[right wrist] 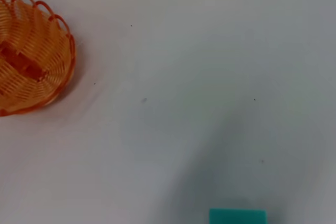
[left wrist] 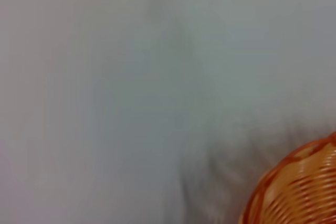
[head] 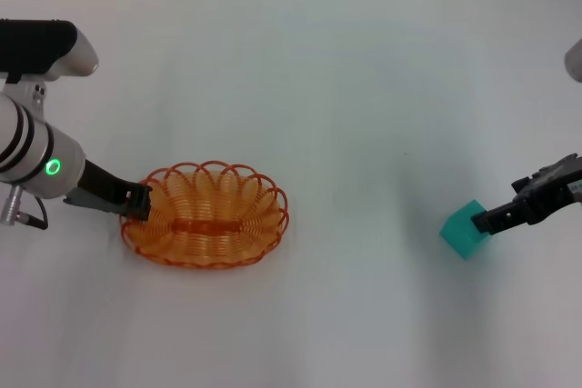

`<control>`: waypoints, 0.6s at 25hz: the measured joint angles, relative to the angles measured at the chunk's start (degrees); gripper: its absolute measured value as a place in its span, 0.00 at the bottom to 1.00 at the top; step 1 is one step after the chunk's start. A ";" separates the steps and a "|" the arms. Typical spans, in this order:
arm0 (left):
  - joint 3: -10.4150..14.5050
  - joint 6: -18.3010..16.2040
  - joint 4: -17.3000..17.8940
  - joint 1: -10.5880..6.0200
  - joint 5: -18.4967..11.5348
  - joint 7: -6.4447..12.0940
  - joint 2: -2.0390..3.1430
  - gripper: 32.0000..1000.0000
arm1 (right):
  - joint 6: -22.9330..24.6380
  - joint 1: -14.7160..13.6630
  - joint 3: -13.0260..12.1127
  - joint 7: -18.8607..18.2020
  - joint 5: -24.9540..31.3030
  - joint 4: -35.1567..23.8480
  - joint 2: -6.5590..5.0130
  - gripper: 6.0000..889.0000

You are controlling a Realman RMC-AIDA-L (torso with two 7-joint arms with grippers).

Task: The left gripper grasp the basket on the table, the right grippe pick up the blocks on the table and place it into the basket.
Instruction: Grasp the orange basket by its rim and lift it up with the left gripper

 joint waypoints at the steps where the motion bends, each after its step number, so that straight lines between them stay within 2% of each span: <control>1: 0.00 -0.21 0.60 -0.01 0.00 0.01 0.00 0.13 | 0.00 0.00 0.00 0.00 0.00 0.00 0.00 0.96; 9: 0.00 -1.47 2.19 0.11 -0.95 0.40 -0.06 0.09 | 0.00 0.00 0.00 -0.04 0.00 0.00 0.00 0.95; 12: 0.00 -4.15 6.04 0.93 -2.58 0.50 -0.07 0.09 | -0.10 -0.01 0.04 -0.07 0.00 0.13 0.00 0.95; 15: 0.12 -8.12 12.82 2.50 -2.88 -0.40 -0.22 0.08 | -0.54 0.07 0.08 -0.08 0.00 0.61 0.00 0.95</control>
